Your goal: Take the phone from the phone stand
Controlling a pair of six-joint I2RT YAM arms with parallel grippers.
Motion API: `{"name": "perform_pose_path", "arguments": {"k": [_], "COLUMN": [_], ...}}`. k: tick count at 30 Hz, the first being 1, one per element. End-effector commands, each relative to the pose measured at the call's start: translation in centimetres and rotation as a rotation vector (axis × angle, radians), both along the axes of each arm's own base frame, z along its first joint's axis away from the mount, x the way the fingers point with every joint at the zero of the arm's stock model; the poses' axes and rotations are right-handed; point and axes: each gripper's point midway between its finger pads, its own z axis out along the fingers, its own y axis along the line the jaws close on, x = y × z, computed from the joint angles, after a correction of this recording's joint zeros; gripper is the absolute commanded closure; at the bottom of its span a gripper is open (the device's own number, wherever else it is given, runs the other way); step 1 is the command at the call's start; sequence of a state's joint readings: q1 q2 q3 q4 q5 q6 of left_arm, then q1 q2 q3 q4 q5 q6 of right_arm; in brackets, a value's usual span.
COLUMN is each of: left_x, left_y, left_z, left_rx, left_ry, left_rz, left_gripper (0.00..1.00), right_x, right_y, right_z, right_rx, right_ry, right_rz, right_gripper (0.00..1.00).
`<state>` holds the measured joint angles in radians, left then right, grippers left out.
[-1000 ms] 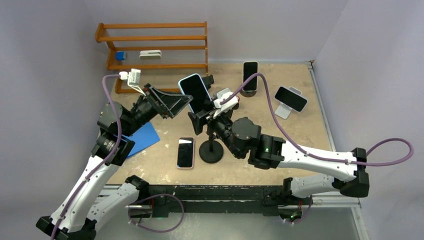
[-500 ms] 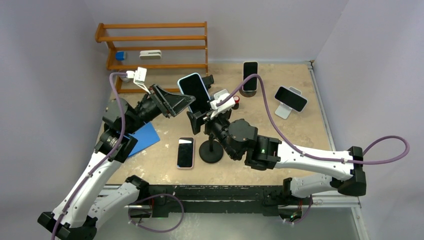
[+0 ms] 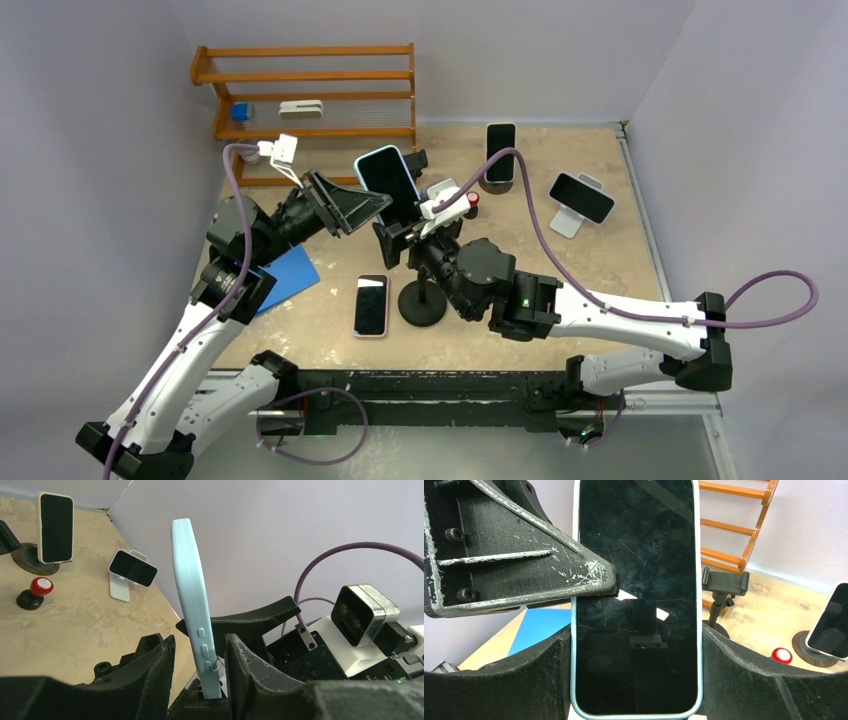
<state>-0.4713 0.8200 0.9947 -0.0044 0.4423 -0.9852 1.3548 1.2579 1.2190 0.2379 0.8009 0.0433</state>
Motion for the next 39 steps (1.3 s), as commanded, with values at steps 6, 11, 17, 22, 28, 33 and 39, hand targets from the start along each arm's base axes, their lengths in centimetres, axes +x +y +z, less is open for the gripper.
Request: {"name": "perform_pose_path", "arguments": {"k": [6, 11, 17, 22, 28, 33, 39], "left_x": [-0.3, -0.2, -0.3, -0.4, -0.4, -0.5, -0.6], "left_y": [-0.1, -0.1, -0.1, 0.1, 0.6, 1.2, 2.0], "left_z": [0.9, 0.8, 0.8, 0.7, 1.1, 1.6, 2.2], "left_rx": [-0.023, -0.023, -0.024, -0.027, -0.032, -0.033, -0.027], "left_ry": [-0.034, -0.030, -0.034, -0.039, -0.057, -0.073, -0.095], "left_rz": [-0.021, -0.021, -0.025, -0.014, 0.015, 0.048, 0.094], "left_gripper": [0.66, 0.75, 0.92, 1.00, 1.00, 1.00, 1.00], "right_x": [0.0, 0.0, 0.0, -0.2, -0.9, -1.6, -2.9], "right_y": [-0.7, -0.5, -0.5, -0.5, -0.4, -0.7, -2.3], "right_z": [5.5, 5.1, 4.7, 4.5, 4.7, 5.4, 7.0], "right_rx": [0.168, 0.155, 0.145, 0.140, 0.151, 0.172, 0.227], "right_ry": [-0.041, -0.038, -0.033, -0.026, -0.003, 0.020, 0.020], "right_rz": [-0.028, -0.025, -0.027, -0.013, 0.036, 0.077, 0.142], "right_gripper": [1.00, 1.00, 1.00, 0.84, 0.18, 0.01, 0.01]}}
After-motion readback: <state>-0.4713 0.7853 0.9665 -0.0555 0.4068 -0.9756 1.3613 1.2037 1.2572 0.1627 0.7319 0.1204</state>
